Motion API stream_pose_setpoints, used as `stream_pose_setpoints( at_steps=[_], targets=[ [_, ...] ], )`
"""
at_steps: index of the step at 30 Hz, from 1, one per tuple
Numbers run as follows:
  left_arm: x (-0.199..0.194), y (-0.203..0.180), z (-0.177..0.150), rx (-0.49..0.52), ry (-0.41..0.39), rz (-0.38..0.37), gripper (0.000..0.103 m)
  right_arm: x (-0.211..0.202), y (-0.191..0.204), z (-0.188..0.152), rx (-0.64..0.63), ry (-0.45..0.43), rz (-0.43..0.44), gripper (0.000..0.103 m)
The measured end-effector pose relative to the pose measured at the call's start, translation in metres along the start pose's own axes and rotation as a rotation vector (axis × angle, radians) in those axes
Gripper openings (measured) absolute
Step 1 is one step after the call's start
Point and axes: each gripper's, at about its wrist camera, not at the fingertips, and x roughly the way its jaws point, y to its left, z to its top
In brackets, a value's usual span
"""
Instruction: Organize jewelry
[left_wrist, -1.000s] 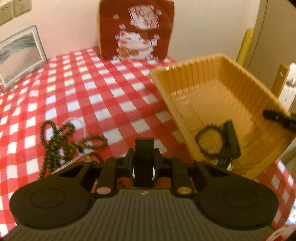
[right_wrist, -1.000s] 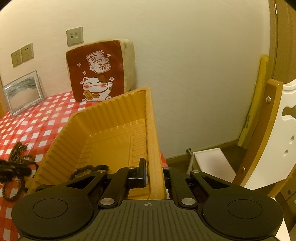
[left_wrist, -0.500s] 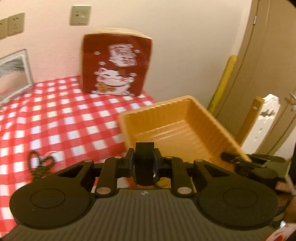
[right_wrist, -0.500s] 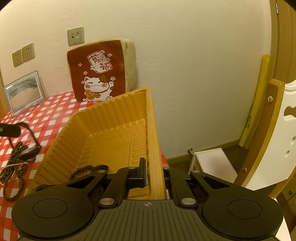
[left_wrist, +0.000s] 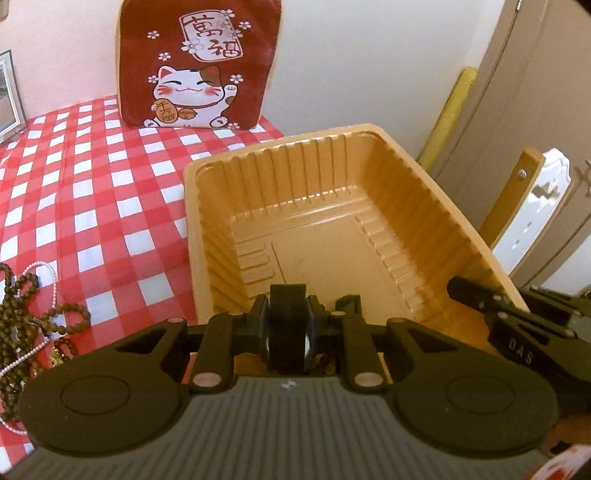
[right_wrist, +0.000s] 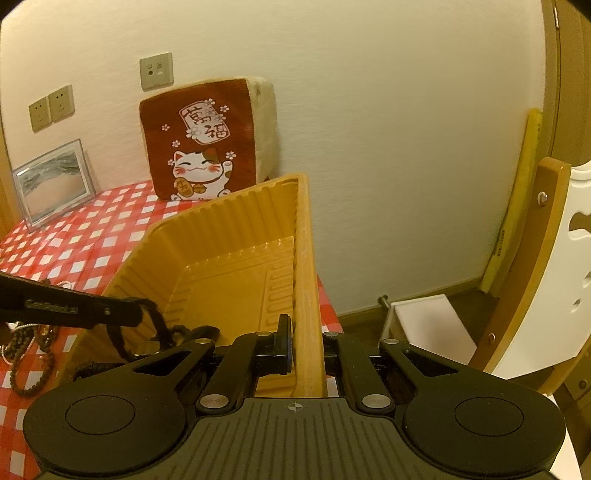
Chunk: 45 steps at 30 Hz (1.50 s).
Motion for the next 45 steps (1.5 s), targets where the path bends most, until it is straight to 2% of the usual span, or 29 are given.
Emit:
stream_pose_setpoints(
  at_steps=[4, 10, 16, 22, 27, 31, 45],
  targets=[
    [-0.013, 0.004, 0.006, -0.019, -0.049, -0.003, 0.02, 0.0, 0.0, 0.001, -0.001, 0.003, -0.001, 0.005],
    [-0.046, 0.029, 0.002, -0.08, -0.096, 0.057, 0.021, 0.001, 0.0, 0.001, 0.003, 0.003, 0.0, 0.005],
    [-0.08, 0.068, -0.028, -0.148, -0.096, 0.169, 0.021, 0.001, 0.001, 0.0, 0.002, 0.001, 0.0, 0.005],
    [-0.096, 0.094, -0.07, -0.208, -0.042, 0.252, 0.021, 0.001, 0.001, 0.001, 0.0, 0.002, 0.001, 0.005],
    [-0.097, 0.097, -0.09, -0.232, -0.018, 0.268, 0.021, 0.001, 0.001, 0.0, -0.006, 0.004, 0.0, 0.005],
    [-0.091, 0.092, -0.095, -0.204, -0.002, 0.277, 0.021, 0.001, 0.002, 0.0, -0.007, 0.006, -0.001, 0.005],
    [-0.045, 0.097, -0.077, -0.121, 0.015, 0.33, 0.021, 0.001, 0.0, 0.0, -0.003, 0.016, -0.004, 0.005]
  ],
)
